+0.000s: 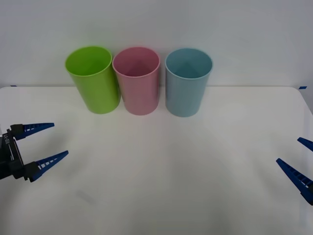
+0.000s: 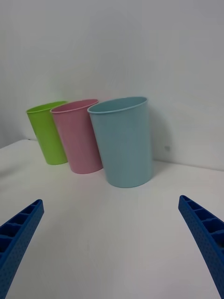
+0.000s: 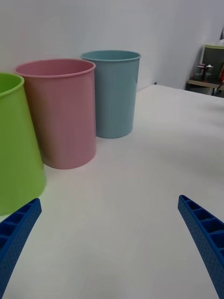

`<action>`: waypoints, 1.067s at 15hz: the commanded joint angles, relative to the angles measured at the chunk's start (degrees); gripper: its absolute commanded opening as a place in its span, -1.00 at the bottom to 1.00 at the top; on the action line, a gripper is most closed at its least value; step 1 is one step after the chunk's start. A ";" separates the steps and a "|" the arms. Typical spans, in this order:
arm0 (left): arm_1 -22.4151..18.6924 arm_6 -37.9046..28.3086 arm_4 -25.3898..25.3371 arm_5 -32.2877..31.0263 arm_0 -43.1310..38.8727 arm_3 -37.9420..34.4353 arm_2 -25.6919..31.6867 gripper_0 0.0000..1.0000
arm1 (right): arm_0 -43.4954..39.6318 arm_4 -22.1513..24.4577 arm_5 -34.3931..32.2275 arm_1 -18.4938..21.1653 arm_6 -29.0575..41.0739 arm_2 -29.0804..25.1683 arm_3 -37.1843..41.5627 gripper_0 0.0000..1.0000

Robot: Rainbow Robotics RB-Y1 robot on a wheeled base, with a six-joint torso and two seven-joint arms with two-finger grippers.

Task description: Grasp the object on the table and drop it into the matching bin: aluminum can to the light blue bin, PET bottle to the pink bin.

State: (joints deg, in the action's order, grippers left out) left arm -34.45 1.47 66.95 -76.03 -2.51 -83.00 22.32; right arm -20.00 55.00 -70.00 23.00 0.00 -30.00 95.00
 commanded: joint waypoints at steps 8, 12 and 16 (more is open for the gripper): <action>-1.41 -1.38 -2.35 0.00 -8.13 -1.72 4.31 1.00 | 0.00 0.00 0.00 0.00 0.00 0.00 0.00 1.00; -1.41 -1.74 -2.18 0.18 -10.06 -1.72 5.45 1.00 | 0.00 0.00 0.00 0.00 0.00 0.00 0.00 1.00; -1.41 -1.91 -1.91 0.27 -10.41 -1.72 5.28 1.00 | 0.00 0.00 0.00 0.00 0.00 0.00 0.00 1.00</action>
State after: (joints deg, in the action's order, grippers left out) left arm -35.86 -0.43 65.01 -75.79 -12.92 -84.74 27.61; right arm -20.00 55.00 -70.00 23.00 0.00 -30.00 95.00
